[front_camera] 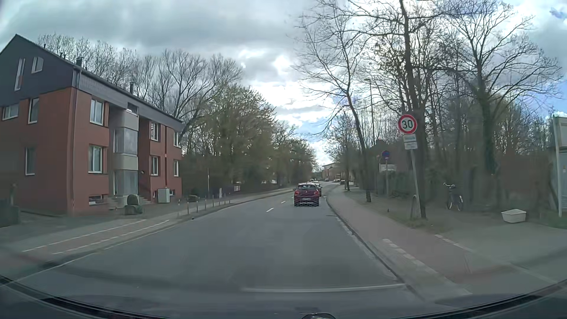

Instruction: Follow the waypoints while adhering to traffic rules and regulations

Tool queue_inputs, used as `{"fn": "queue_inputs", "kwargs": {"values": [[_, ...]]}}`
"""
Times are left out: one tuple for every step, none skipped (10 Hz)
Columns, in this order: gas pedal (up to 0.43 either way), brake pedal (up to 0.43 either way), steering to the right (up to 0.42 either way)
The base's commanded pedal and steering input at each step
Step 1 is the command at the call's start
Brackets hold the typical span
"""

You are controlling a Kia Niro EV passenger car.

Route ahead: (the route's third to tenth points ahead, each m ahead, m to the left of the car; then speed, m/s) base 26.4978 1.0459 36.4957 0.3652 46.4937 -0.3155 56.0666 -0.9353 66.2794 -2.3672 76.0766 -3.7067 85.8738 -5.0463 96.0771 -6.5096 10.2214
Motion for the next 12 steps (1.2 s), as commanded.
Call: {"fn": "queue_inputs", "kwargs": {"values": [[0.157,0.0,0.001],[0.157,0.0,0.005],[0.157,0.0,0.013],[0.157,0.0,0.017],[0.157,0.0,0.018],[0.157,0.0,0.017],[0.157,0.0,0.016],[0.157,0.0,0.016],[0.15,0.0,0.015],[0.15,0.0,0.015],[0.138,0.0,0.014],[0.138,0.0,0.013]]}}
